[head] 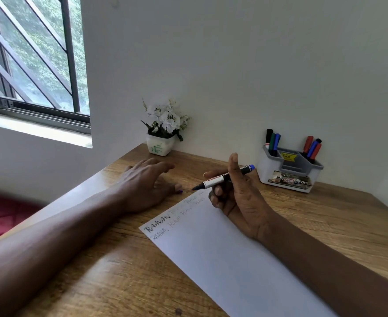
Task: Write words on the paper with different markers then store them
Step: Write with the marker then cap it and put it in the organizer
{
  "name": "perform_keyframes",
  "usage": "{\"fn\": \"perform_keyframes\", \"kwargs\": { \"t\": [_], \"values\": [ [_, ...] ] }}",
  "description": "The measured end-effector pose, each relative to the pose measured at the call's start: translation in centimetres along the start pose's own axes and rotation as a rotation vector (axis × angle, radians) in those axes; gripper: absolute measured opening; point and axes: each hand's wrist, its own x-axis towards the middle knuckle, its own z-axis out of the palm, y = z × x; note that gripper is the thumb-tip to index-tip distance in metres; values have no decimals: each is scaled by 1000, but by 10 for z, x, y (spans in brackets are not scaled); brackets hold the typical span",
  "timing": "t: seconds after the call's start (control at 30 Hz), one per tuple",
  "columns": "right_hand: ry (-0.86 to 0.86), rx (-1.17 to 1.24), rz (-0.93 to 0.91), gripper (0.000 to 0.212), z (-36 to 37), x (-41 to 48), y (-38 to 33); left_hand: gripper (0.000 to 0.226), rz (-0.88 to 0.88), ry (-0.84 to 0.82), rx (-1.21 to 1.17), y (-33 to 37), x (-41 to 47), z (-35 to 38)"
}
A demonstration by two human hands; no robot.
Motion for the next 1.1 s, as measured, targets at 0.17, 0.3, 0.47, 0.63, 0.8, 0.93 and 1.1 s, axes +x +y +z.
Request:
{"fn": "perform_keyframes", "kwargs": {
  "t": [0.17,0.3,0.47,0.63,0.8,0.93,1.1],
  "values": [
    [-70,-25,-21,38,-5,2,-14,127,-66,-140,46,9,-3,-5],
    [-74,-215,-89,20,-20,9,-24,140,-66,-253,76,9,-1,-3],
    [-126,-507,-99,21,-30,12,-18,129,-60,-297,45,6,-1,-1],
    [-122,-687,-37,14,-28,12,-9,126,-58,-339,53,7,-2,-5],
    [-136,-697,-23,9,-29,16,-10,130,-45,-334,51,8,-1,-6],
    [-51,-733,-86,22,-27,19,-3,131,-40,-334,54,7,-1,-6],
    [-44,-818,-153,25,-30,19,3,123,-54,-356,56,10,-2,-8]
  ]
}}
